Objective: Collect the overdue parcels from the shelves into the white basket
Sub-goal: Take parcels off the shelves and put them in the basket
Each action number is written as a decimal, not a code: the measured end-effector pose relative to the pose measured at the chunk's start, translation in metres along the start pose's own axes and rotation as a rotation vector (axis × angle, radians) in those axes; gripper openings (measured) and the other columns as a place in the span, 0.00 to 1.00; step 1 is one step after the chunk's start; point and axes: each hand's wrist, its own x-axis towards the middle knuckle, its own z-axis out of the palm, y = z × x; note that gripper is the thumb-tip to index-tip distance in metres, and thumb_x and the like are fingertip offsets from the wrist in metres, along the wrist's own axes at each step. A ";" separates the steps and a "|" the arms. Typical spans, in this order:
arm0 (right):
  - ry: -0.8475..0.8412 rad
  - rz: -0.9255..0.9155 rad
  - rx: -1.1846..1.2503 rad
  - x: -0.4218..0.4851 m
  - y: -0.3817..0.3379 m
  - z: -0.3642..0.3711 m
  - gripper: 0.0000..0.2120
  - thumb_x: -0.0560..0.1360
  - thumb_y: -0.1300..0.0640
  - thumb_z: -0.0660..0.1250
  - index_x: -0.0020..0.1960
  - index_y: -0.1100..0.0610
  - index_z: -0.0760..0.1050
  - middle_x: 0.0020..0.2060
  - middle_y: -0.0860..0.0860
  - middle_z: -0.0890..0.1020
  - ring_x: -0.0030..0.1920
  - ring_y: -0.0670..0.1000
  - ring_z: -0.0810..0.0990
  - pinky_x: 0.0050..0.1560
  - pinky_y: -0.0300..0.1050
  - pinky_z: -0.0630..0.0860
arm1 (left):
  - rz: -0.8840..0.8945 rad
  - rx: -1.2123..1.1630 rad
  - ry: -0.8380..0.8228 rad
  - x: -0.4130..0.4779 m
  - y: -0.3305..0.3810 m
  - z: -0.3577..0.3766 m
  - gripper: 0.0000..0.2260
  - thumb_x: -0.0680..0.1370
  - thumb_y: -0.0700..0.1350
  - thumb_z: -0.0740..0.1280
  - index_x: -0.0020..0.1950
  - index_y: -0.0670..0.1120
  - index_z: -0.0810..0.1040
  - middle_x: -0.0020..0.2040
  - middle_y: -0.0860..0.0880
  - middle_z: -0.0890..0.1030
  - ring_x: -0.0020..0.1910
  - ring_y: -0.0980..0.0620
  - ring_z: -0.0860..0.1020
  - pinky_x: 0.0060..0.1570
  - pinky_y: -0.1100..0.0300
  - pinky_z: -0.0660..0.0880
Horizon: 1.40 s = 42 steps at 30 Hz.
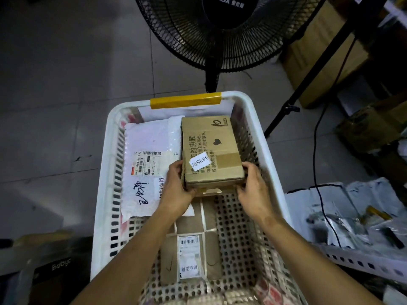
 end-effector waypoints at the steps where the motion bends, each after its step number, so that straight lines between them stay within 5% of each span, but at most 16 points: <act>1: 0.005 -0.006 -0.002 0.004 0.003 0.003 0.30 0.73 0.68 0.70 0.71 0.54 0.64 0.67 0.50 0.72 0.67 0.50 0.72 0.65 0.39 0.66 | 0.004 0.014 0.006 0.004 0.000 0.003 0.39 0.69 0.36 0.75 0.73 0.55 0.58 0.70 0.50 0.70 0.69 0.51 0.71 0.70 0.48 0.70; 9: 0.083 0.014 0.054 0.032 0.031 0.030 0.30 0.72 0.71 0.67 0.71 0.54 0.64 0.66 0.49 0.73 0.66 0.48 0.71 0.68 0.41 0.67 | 0.048 0.211 0.060 0.029 0.003 0.031 0.35 0.72 0.35 0.72 0.75 0.43 0.60 0.68 0.43 0.74 0.64 0.43 0.75 0.59 0.55 0.73; 15: 0.088 0.002 -0.007 0.033 0.037 0.038 0.31 0.72 0.72 0.66 0.71 0.55 0.63 0.66 0.51 0.72 0.66 0.50 0.73 0.68 0.48 0.71 | 0.014 0.266 0.010 0.041 -0.009 0.024 0.37 0.65 0.43 0.79 0.70 0.50 0.67 0.62 0.48 0.78 0.61 0.47 0.76 0.60 0.48 0.76; 20: 0.004 0.027 -0.112 0.033 0.022 0.030 0.30 0.74 0.70 0.65 0.73 0.52 0.64 0.67 0.52 0.70 0.67 0.53 0.72 0.70 0.51 0.69 | -0.007 0.258 -0.101 0.038 0.002 0.011 0.43 0.67 0.39 0.78 0.76 0.54 0.61 0.63 0.47 0.74 0.60 0.44 0.76 0.60 0.44 0.76; 23: -0.096 0.042 -0.187 0.034 0.009 0.016 0.26 0.75 0.67 0.62 0.71 0.52 0.66 0.66 0.55 0.70 0.66 0.58 0.73 0.69 0.57 0.70 | -0.002 0.349 -0.141 0.032 0.016 0.007 0.38 0.73 0.40 0.75 0.79 0.51 0.60 0.67 0.43 0.72 0.62 0.43 0.76 0.64 0.46 0.74; 31: -0.247 0.034 -0.333 0.032 -0.045 -0.044 0.17 0.76 0.57 0.66 0.64 0.56 0.72 0.59 0.56 0.77 0.59 0.60 0.76 0.58 0.50 0.74 | 0.024 0.624 -0.152 0.004 0.083 -0.028 0.24 0.80 0.48 0.67 0.75 0.48 0.68 0.67 0.42 0.76 0.64 0.43 0.75 0.61 0.54 0.73; 42: -0.366 -0.132 -0.514 -0.045 -0.160 -0.163 0.14 0.78 0.50 0.66 0.60 0.57 0.72 0.56 0.56 0.79 0.54 0.58 0.77 0.47 0.47 0.71 | 0.041 0.821 -0.083 -0.112 0.197 -0.110 0.23 0.80 0.54 0.65 0.74 0.52 0.68 0.69 0.46 0.75 0.63 0.44 0.76 0.58 0.50 0.76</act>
